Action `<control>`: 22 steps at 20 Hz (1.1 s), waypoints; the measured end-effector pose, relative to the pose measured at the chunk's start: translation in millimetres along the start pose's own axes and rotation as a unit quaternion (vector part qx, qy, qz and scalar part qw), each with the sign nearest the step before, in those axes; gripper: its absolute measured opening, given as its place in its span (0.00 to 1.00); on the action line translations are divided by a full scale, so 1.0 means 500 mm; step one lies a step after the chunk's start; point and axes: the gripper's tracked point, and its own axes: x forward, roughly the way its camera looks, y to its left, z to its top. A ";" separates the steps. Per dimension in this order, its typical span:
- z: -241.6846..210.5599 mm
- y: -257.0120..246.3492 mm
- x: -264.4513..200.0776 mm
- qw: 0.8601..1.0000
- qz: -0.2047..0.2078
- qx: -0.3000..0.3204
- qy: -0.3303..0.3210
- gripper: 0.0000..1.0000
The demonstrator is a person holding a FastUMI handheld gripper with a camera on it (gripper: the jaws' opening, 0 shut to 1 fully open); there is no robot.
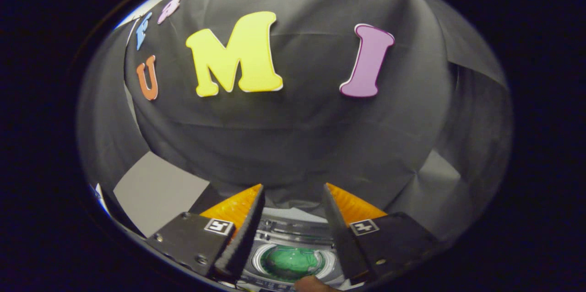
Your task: Put the clothes into the washing machine and then close the washing machine lid.
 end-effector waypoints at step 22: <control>-0.179 -0.005 0.181 0.994 0.012 0.039 0.102 0.95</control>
